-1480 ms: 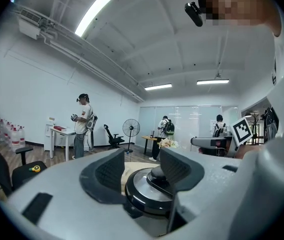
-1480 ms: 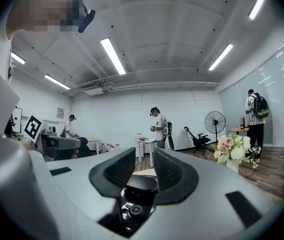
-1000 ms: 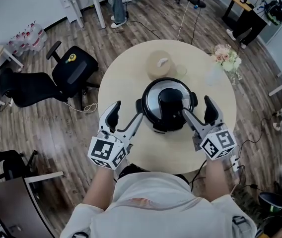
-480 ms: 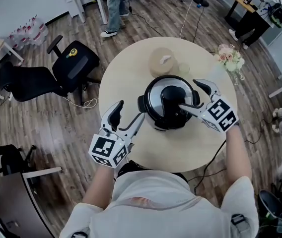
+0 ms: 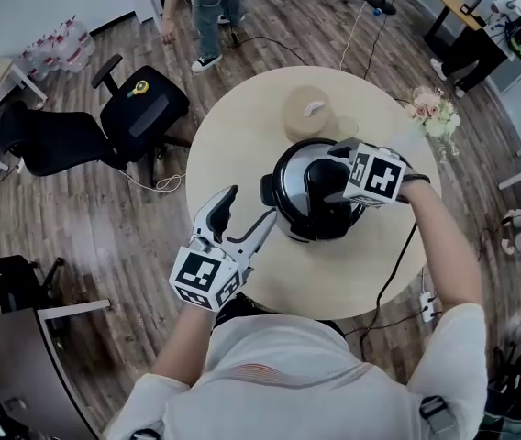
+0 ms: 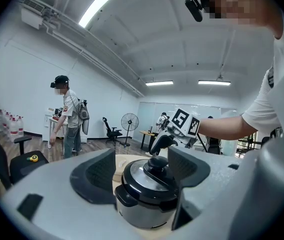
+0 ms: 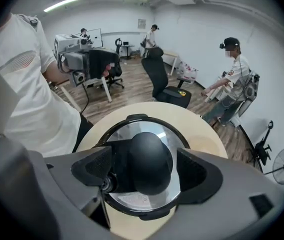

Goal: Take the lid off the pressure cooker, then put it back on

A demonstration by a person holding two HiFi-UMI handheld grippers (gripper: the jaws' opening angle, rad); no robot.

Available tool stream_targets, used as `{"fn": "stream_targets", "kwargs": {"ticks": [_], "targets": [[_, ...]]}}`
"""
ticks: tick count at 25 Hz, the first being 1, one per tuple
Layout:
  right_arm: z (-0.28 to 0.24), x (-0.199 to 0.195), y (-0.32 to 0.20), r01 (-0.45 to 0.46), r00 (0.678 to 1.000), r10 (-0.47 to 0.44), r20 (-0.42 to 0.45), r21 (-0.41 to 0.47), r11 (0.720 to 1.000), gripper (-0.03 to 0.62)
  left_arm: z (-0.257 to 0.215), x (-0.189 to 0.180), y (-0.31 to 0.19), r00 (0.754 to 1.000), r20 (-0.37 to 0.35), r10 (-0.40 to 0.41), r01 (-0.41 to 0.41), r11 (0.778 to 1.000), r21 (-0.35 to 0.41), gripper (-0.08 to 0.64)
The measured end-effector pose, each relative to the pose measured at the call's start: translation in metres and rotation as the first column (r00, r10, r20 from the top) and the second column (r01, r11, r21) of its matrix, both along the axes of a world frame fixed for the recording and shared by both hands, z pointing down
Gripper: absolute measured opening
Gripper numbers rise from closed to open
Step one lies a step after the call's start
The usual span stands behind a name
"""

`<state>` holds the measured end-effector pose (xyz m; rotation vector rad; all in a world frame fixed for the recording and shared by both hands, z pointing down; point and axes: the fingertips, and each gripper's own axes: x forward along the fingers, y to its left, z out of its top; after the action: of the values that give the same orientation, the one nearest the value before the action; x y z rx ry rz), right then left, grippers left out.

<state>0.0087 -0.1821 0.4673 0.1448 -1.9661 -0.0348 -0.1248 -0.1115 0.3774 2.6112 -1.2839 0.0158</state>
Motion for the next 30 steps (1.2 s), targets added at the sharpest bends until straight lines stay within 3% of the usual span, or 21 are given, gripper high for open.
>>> {"fn": "stream_targets", "kwargs": {"ticks": [3,10,19,30], "targets": [[0.014,0.0,-0.003,0.034,0.997,-0.036,-0.073,-0.029,0.999,0.408,0.001,-0.004,-0.001,1.0,-0.002,-0.011,0.011,1.0,-0.003,0.313],[0.027,0.0,-0.016,0.067,0.986,-0.07,-0.148,-0.023,0.997,0.407,0.009,-0.011,-0.001,1.0,0.01,-0.023,0.023,1.0,-0.019,0.313],[0.039,0.001,-0.01,0.113,0.973,-0.131,-0.191,-0.103,0.988,0.402,0.014,-0.008,0.0,1.0,0.008,-0.015,0.015,0.999,-0.03,0.313],[0.037,-0.002,-0.007,0.12,0.972,-0.146,-0.187,-0.145,0.982,0.285,0.014,-0.01,-0.002,1.0,-0.001,-0.012,0.012,0.999,-0.036,0.313]]}}
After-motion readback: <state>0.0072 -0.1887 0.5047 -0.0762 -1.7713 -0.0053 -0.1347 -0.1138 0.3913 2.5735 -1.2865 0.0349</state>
